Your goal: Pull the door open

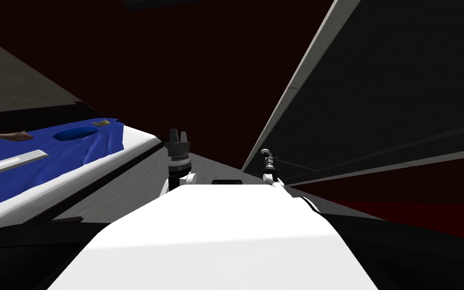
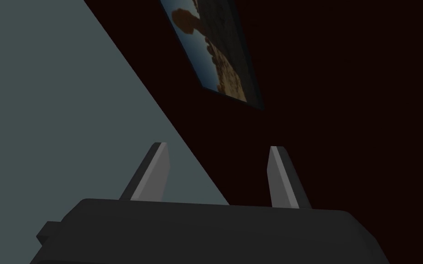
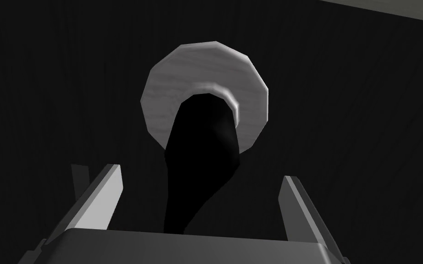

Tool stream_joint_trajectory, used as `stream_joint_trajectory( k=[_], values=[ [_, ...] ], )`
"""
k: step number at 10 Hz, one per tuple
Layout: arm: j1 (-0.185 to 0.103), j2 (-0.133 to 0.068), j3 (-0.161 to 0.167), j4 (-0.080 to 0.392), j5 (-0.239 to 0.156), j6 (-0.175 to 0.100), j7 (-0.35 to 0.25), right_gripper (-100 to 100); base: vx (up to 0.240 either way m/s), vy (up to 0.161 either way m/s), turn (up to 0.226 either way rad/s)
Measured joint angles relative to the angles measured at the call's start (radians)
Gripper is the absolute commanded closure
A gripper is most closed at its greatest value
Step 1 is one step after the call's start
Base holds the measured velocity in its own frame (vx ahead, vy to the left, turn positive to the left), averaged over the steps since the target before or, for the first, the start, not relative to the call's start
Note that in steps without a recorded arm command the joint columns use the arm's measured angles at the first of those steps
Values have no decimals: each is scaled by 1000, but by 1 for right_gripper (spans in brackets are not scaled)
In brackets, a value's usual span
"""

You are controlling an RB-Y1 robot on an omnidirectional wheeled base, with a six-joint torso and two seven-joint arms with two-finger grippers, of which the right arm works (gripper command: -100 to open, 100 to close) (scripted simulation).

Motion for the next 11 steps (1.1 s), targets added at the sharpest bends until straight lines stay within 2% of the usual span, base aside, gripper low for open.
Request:
stream_joint_trajectory(
  k=[1,7,11],
  values=[
    [0,-1,0,2,0,-4,-3,100,-10,-2,-17],
    [0,1,1,0,0,1,-1,100,-33,-4,20],
    [12,-26,32,-13,9,-3,-33,100,-176,-34,102]
  ],
)
